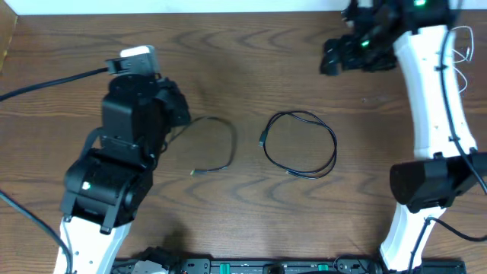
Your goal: Untangle cables
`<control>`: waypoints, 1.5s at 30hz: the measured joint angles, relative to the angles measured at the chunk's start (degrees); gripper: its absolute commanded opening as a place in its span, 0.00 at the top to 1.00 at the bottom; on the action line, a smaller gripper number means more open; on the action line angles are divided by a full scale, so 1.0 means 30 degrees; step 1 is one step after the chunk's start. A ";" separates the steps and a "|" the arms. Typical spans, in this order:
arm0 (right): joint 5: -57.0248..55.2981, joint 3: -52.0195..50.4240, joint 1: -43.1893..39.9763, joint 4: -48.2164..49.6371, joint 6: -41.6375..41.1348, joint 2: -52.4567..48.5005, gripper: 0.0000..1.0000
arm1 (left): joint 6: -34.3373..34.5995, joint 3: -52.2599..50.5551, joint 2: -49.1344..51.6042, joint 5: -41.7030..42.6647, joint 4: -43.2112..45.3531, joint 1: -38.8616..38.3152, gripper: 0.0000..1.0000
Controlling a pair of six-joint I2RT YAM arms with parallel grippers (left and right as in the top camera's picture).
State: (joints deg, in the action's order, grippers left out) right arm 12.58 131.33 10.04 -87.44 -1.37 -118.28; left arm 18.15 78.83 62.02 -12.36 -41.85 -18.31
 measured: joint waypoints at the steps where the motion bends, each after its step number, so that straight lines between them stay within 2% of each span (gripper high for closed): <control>1: 0.0248 -0.0503 0.0313 0.0452 0.0255 0.0000 0.01 | 0.0000 0.0000 -0.0087 0.0000 0.0058 0.0109 0.93; 7: 0.3781 -0.3789 0.2652 0.4357 0.3053 0.0000 0.01 | -0.0015 -0.0007 -0.0765 0.0590 0.1173 0.0335 0.93; 11: 0.6193 -0.4597 0.3810 0.6280 0.4619 0.0000 0.01 | 0.0211 -0.0007 -0.1173 0.0758 0.2659 0.0335 0.93; 19: 0.7992 -0.5355 0.5253 1.0695 0.6288 0.0000 0.01 | 0.4080 -0.0007 -0.1151 0.2120 0.5166 0.0408 0.93; 22: 0.8823 -0.5836 0.5450 1.1366 0.7395 0.0007 0.01 | 0.5144 -0.0007 -0.0772 0.3840 0.6149 0.0954 0.93; 25: 1.1227 -0.6805 0.5442 1.2262 0.8604 0.0015 0.01 | 0.6273 -0.0007 -0.0226 0.6375 0.6870 0.2171 0.93; 31: 1.6866 -1.0185 0.5289 1.6327 0.9602 0.0015 0.01 | 0.8757 -0.0007 0.1501 1.3107 0.7839 0.5530 0.93; 36: 1.8382 -1.1919 0.6331 1.9766 0.9770 0.0015 0.01 | 0.9901 -0.0007 0.2499 1.6568 0.8619 0.5931 0.93; 40: 1.7690 -1.2123 0.8007 2.1566 0.9551 0.0015 0.01 | 1.0047 -0.0007 0.2528 1.7464 0.9078 0.5931 0.93; 41: 1.7245 -1.2131 0.8429 2.2010 0.9406 0.0015 0.02 | 1.0047 -0.0007 0.2528 1.7551 0.9122 0.5923 0.92; 42: 1.7012 -1.2131 0.8575 2.2207 0.9304 0.0015 0.09 | 1.0054 -0.0007 0.2528 1.7631 0.9100 0.5931 0.93; 43: 1.6721 -1.2160 0.8852 2.2564 0.9078 0.0015 0.17 | 1.0054 -0.0007 0.2528 1.7660 0.9122 0.5931 0.93; 44: 1.6480 -1.2160 0.9085 2.2819 0.8874 0.0015 0.29 | 1.0083 -0.0007 0.2528 1.7668 0.9100 0.5931 0.93; 45: 1.6327 -1.2160 0.9260 2.3001 0.8765 0.0015 0.64 | 1.0098 -0.0007 0.2528 1.7682 0.9114 0.5931 0.93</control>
State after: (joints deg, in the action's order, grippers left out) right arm 61.56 94.85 37.82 -18.44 24.93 -118.24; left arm 48.45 78.81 69.60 40.69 -14.50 -0.51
